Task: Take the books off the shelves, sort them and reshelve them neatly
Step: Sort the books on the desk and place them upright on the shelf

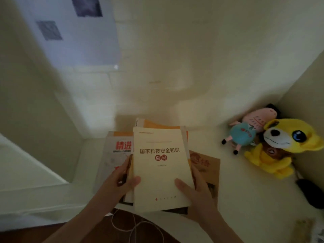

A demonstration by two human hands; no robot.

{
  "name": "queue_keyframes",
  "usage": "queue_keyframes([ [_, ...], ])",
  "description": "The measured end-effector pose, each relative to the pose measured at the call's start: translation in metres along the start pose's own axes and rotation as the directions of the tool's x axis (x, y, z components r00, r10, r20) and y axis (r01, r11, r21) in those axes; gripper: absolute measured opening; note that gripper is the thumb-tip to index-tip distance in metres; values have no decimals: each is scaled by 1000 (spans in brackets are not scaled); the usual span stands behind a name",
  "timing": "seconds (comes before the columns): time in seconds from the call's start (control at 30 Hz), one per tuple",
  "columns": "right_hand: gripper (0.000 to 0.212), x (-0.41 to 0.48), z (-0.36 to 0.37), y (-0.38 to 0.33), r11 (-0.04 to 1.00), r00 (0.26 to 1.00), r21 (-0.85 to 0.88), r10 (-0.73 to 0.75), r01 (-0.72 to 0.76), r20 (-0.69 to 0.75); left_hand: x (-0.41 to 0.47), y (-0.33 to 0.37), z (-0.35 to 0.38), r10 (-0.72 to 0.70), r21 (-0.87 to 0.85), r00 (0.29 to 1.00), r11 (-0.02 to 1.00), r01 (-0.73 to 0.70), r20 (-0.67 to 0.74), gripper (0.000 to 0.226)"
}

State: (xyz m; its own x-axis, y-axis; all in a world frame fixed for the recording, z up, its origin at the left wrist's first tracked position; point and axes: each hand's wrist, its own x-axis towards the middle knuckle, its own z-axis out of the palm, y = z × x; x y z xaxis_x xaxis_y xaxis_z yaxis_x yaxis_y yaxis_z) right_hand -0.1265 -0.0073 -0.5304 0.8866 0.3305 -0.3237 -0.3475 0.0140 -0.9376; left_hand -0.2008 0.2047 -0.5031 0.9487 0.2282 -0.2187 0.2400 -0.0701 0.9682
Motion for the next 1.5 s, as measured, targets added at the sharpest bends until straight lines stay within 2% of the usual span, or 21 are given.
queue_keyframes([
  [0.17,51,19,43,9,1000,995,-2,13,-12,100,-1,-18,-40,-89,1,990,996,89,-114,55],
  [0.33,43,37,74,27,992,994,-116,56,-45,94,4,-34,-66,-194,-34,951,981,192,-240,51],
  [0.4,39,41,80,31,985,994,-157,80,-67,79,6,-38,-73,-148,15,952,987,158,-267,47],
  [0.47,35,44,83,31,980,994,-181,94,-82,61,10,-39,-76,-87,69,956,991,111,-279,57],
  [0.53,35,46,87,33,971,994,-219,101,-91,31,15,-44,-77,-55,97,934,991,95,-353,49],
  [0.6,38,48,92,38,929,998,-365,50,-58,-32,16,-47,-78,-43,105,908,990,96,-417,42],
  [0.67,42,48,97,39,904,997,-426,1,-36,-81,15,-46,-83,-26,69,902,996,62,-431,42],
  [0.8,40,54,98,33,975,995,-212,57,-74,-86,9,-32,-110,-26,-75,902,997,-7,-430,41],
  [1.0,42,56,106,38,877,992,-475,13,-71,-124,4,-32,-140,-102,-279,884,960,-34,-457,44],
  [1.17,43,49,109,43,843,989,-532,-1,-79,-148,-7,-30,-150,-40,-215,870,974,-77,-491,43],
  [1.27,42,46,106,40,854,987,-519,-55,-31,-149,-12,-26,-168,-13,-227,863,967,-119,-506,45],
  [1.33,37,41,104,34,908,990,-420,-75,16,-124,-10,-22,-173,-13,-261,859,955,-141,-511,45],
  [1.4,37,39,101,24,967,996,-255,-47,25,-80,-7,-21,-166,-37,-285,873,951,-119,-487,42],
  [1.5,40,43,91,13,974,996,-222,-62,45,-67,-1,-30,-144,-121,-351,891,935,-46,-438,40],
])
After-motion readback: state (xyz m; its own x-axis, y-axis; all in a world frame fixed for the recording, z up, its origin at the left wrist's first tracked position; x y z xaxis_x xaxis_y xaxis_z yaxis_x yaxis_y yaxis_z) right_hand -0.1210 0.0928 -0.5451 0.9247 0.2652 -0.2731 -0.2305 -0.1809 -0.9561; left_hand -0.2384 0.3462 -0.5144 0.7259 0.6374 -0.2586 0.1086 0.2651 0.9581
